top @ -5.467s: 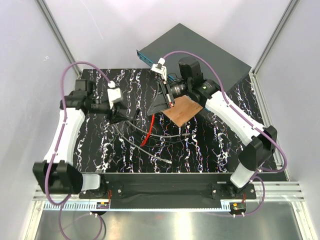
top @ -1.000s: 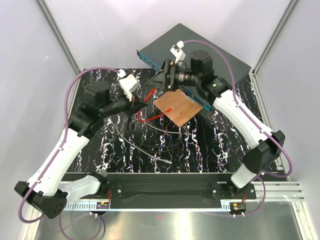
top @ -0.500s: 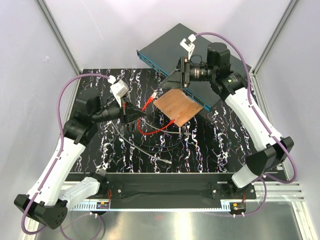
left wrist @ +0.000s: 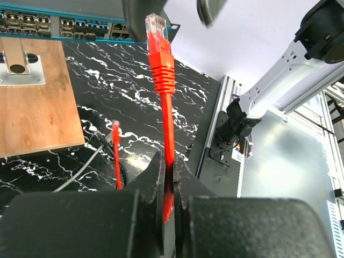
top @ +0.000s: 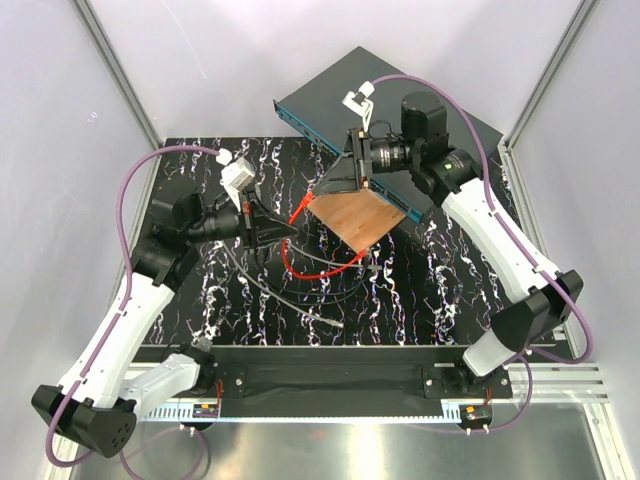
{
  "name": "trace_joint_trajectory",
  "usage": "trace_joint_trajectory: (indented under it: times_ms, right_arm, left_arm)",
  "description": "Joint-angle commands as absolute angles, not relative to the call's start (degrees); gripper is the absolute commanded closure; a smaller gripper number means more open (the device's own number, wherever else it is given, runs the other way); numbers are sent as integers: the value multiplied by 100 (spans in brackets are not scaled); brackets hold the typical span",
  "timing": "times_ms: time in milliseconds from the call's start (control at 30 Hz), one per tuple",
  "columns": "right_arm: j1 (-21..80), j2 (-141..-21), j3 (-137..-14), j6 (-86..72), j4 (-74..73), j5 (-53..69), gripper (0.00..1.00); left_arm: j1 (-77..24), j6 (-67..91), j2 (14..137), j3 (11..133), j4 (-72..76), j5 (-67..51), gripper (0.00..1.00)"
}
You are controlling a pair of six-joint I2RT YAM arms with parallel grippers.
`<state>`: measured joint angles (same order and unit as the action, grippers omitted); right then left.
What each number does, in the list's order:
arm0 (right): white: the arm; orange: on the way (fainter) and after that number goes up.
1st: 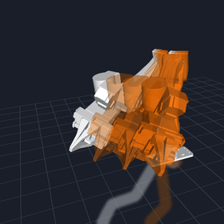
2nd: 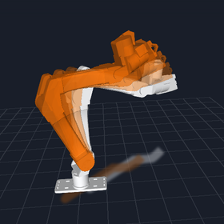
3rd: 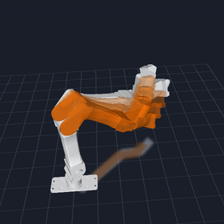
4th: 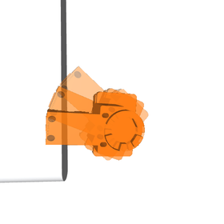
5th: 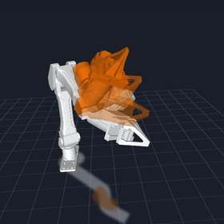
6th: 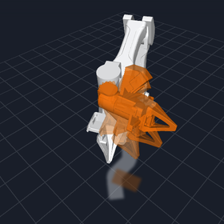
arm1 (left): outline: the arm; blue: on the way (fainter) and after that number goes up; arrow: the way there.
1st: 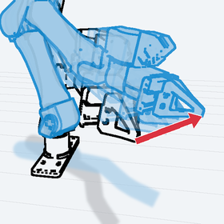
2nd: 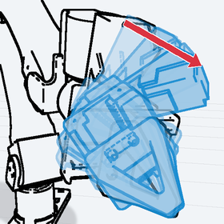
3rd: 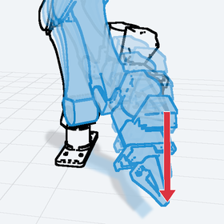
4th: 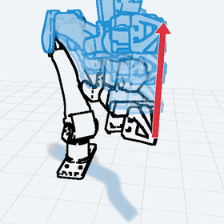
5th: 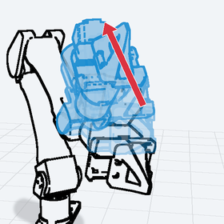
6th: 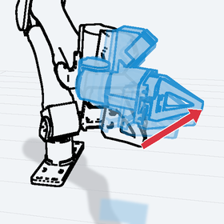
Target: Insert the plug into the switch port
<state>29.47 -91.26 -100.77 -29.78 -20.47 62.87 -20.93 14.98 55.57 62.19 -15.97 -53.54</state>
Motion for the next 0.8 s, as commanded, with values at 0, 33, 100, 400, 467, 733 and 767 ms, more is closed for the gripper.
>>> trace_joint_trajectory:
  times_ms: [0, 33, 100, 400, 467, 733, 767]
  right_arm:
    - [3059, -9123, -10072, -2830, -2004, 6460, 49]
    - [3067, -9132, -10081, -2839, -2004, 6469, 50]
    - [3059, -9149, -10133, -2848, -1978, 6442, 56]
    - [3067, -9185, -10099, -2909, -1960, 6293, 100]
    - [3067, -9176, -10064, -2944, -1908, 6258, 100]
    - [3076, -9211, -9668, -3568, -1688, 5696, 100]
    - [3076, -9237, -9642, -3612, -1696, 5669, 100]
  left_arm:
    - [-2048, 1670, 5581, 6249, -1143, -5599, 100]
    - [-2048, 1661, 5590, 6249, -1151, -5607, 100]
    - [-2048, 1618, 5599, 6267, -1221, -5608, 100]
    - [-2057, 1328, 5581, 6354, -1511, -5318, 95]
    - [-2057, 1178, 5572, 6407, -1721, -5195, 80]
    - [-2469, -561, 5071, 6881, -2170, -2858, 44]
    - [-2626, -684, 5080, 6934, -2188, -2726, 44]
